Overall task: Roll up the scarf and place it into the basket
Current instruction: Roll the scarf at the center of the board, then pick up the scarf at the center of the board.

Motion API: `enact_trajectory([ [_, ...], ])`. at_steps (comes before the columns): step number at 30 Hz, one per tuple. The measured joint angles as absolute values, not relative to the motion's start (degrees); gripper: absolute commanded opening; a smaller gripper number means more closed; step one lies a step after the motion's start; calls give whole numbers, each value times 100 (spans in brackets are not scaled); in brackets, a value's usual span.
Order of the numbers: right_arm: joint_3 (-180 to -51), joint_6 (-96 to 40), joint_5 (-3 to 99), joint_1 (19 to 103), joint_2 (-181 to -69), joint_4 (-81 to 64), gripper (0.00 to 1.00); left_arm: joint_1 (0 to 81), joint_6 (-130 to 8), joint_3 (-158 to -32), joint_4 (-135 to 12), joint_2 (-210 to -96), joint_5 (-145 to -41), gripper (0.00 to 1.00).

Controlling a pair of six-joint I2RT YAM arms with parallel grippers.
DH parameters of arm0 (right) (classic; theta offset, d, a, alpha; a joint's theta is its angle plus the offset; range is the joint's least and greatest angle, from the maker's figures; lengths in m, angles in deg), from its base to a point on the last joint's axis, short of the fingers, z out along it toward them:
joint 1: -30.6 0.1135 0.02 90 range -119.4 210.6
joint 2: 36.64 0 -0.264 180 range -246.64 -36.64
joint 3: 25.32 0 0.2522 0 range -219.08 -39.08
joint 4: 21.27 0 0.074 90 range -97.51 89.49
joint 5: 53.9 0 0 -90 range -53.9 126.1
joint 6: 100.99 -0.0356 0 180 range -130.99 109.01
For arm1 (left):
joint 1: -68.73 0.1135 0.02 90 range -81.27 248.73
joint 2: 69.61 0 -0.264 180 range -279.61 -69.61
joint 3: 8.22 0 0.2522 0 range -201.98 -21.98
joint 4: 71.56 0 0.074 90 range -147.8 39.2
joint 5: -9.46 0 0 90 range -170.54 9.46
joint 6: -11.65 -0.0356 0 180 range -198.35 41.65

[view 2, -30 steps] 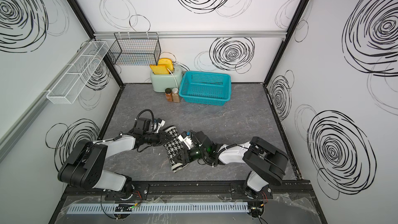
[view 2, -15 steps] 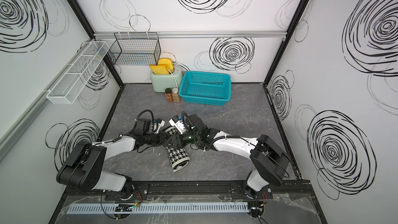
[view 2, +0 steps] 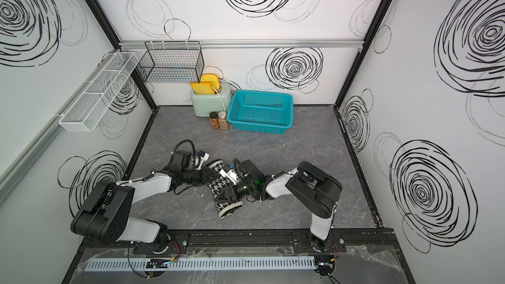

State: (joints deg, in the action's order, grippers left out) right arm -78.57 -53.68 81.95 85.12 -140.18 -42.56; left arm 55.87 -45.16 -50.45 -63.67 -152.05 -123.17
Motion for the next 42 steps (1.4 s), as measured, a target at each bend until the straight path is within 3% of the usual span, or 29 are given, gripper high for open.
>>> enact_trajectory([
  [4, -7842, -5320, 8072, 8547, -14069, -4262, 41, 5580, -4473, -5093, -6061, -14833, -12280, 59],
  [8, -7822, -5275, 8018, 8560, -14071, -4243, 41, 5738, -4558, -5237, -5409, -14057, -12044, 72],
  [10, -7802, -5275, 8020, 8553, -14069, -4251, 41, 5854, -4543, -5242, -5125, -13574, -11873, 87],
  [12, -7780, -5288, 8037, 8540, -14084, -4304, 41, 5862, -4405, -5207, -4937, -13106, -11725, 91],
  [18, -7787, -5366, 8210, 8472, -14171, -4437, 41, 5469, -3799, -4588, -4865, -12189, -11392, 92],
  [25, -7844, -5375, 8269, 8472, -14235, -4420, 41, 5137, -3203, -3629, -4887, -11996, -11027, 92],
  [42, -7890, -5386, 8265, 8472, -14342, -4483, 41, 4627, -2967, -3478, -7313, -13664, -10933, 81],
])
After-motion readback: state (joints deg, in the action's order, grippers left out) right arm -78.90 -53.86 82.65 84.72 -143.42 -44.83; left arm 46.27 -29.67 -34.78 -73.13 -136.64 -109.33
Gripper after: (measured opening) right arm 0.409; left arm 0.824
